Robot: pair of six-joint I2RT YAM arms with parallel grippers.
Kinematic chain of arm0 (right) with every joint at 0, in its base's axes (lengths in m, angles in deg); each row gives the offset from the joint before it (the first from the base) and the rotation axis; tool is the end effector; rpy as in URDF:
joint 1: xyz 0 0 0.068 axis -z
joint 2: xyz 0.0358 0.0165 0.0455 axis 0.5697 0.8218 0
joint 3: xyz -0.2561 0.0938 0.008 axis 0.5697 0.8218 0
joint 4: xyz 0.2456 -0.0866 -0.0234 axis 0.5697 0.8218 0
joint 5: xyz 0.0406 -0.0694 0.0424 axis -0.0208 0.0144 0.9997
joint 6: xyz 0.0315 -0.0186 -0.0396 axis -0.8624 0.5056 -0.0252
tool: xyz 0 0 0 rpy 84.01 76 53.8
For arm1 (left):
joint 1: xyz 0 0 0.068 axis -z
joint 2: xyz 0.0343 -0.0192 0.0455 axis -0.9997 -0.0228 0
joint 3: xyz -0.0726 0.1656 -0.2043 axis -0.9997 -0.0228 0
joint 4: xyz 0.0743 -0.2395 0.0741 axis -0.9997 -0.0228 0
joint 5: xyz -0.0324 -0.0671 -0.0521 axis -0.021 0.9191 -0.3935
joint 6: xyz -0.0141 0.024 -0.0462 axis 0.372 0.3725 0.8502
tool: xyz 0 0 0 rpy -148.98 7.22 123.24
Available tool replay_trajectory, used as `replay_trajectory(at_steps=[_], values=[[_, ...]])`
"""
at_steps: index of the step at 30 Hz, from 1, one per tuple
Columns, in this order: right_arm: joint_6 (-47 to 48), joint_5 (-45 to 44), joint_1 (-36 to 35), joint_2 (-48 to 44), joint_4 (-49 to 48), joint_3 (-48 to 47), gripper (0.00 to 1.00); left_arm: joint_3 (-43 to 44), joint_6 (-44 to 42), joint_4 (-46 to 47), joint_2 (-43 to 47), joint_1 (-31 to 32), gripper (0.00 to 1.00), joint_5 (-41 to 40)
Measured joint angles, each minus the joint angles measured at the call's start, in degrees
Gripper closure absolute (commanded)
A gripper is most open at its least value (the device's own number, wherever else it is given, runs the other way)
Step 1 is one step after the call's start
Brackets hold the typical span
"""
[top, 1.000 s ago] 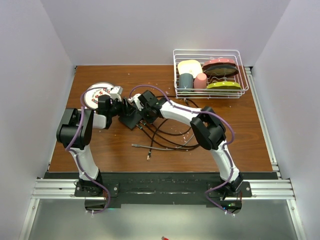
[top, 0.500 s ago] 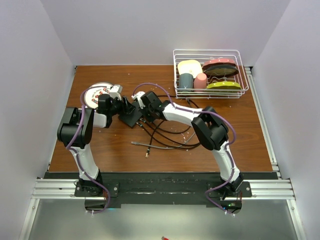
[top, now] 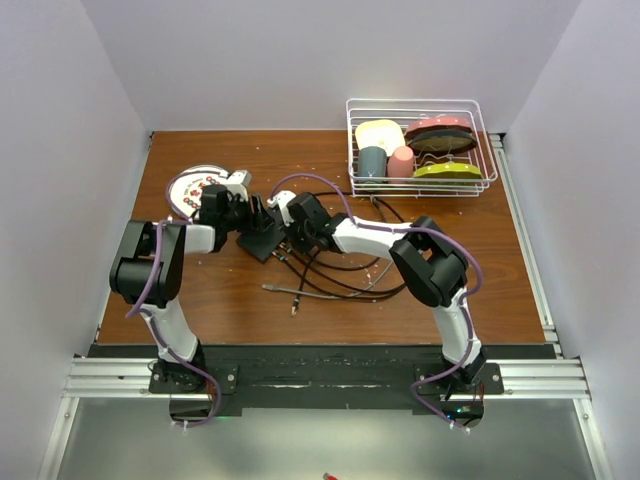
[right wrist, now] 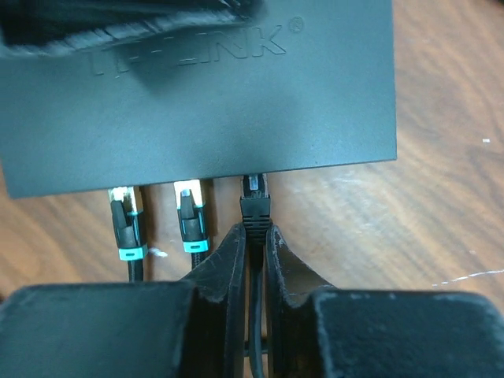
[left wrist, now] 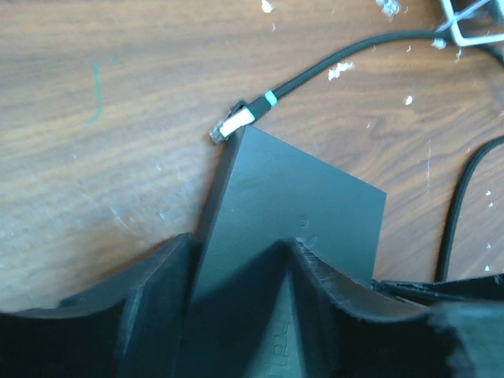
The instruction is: Insert the plug into the switch port
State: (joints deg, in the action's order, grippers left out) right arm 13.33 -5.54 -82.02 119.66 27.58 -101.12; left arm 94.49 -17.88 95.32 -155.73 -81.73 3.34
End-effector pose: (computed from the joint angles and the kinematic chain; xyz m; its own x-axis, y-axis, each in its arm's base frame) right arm 0.3168 0.3420 0.1599 -0.4857 -0.5080 -0.7113 -0.7186 0.6954 -0.0059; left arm 0.3541 -0.0589 0.1353 -0.6496 -0.1814 -0.7383 0.2973 0.8332 -0.4662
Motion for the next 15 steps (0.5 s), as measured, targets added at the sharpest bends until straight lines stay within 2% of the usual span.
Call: replay_trajectory(at_steps=[4, 5, 7, 8, 11, 12, 15], values=[[-0.83, 0.48, -0.66, -0.85, -1.49, 1.73, 0.78, 0.68, -0.44, -3.74, 0.87, 0.72, 0.32, -0.9], [-1.03, 0.52, -0.76, -1.03, -1.79, 2.14, 0.71, 0.68, -0.44, -4.37, 1.25, 0.79, 0.31, -1.03], [-1.66, 0.72, -1.07, -1.62, -3.48, 3.23, 0.65, 0.31, -0.24, -6.19, 2.56, 0.98, 0.29, -1.07], [-1.9, 0.74, -1.29, -1.97, -5.05, 3.58, 0.59, -0.22, 0.13, -7.06, 3.58, 1.29, 0.28, -0.7], [-2.19, 0.57, -1.99, -4.74, -5.9, 5.01, 0.5, -2.43, 0.31, -8.37, 7.48, 2.14, 0.25, -1.33], [-2.21, 0.44, -2.23, -6.1, -6.78, 5.49, 0.43, -3.28, 0.48, -8.7, 9.2, 2.23, 0.24, -1.27], [-2.45, 0.09, -2.56, -10.14, -8.5, 6.21, 0.31, -5.53, 0.76, -9.44, 14.67, 2.64, 0.22, -1.33]])
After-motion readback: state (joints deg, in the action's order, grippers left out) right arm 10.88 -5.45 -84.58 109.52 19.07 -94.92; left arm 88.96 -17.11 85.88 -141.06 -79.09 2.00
